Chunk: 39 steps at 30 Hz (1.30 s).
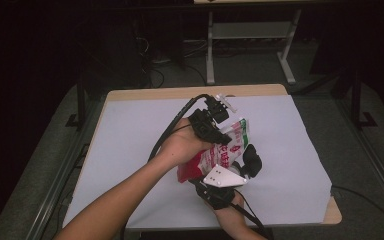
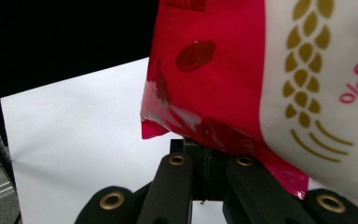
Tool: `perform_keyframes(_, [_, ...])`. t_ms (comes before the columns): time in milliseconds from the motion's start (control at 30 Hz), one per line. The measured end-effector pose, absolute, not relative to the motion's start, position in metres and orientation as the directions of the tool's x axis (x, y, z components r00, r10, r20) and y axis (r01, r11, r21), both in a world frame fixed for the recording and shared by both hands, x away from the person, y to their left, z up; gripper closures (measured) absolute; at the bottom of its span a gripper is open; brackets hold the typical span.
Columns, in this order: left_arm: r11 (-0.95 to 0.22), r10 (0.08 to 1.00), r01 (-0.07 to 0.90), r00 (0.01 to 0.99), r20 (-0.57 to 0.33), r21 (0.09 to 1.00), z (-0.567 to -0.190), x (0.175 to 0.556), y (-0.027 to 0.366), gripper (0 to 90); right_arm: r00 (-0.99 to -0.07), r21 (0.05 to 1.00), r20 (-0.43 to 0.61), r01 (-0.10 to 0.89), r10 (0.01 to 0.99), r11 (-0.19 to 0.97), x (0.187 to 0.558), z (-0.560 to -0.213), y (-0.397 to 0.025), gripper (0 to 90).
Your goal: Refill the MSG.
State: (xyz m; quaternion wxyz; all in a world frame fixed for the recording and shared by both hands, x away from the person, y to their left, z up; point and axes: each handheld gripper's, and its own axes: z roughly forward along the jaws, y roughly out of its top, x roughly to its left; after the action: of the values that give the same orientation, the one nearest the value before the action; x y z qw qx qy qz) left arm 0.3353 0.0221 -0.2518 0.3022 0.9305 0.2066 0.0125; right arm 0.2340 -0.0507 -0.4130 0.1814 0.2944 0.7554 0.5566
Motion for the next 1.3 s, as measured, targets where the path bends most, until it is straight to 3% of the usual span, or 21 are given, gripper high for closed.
perform_keyframes(1300, [-0.729, 0.401, 0.384, 0.91, -0.101, 0.567, -0.2532, 0.3356, 0.0187, 90.0, -0.763, 0.951, 0.061, 0.241, 0.643, 0.195, 0.2339, -0.413, -0.0502, 90.0])
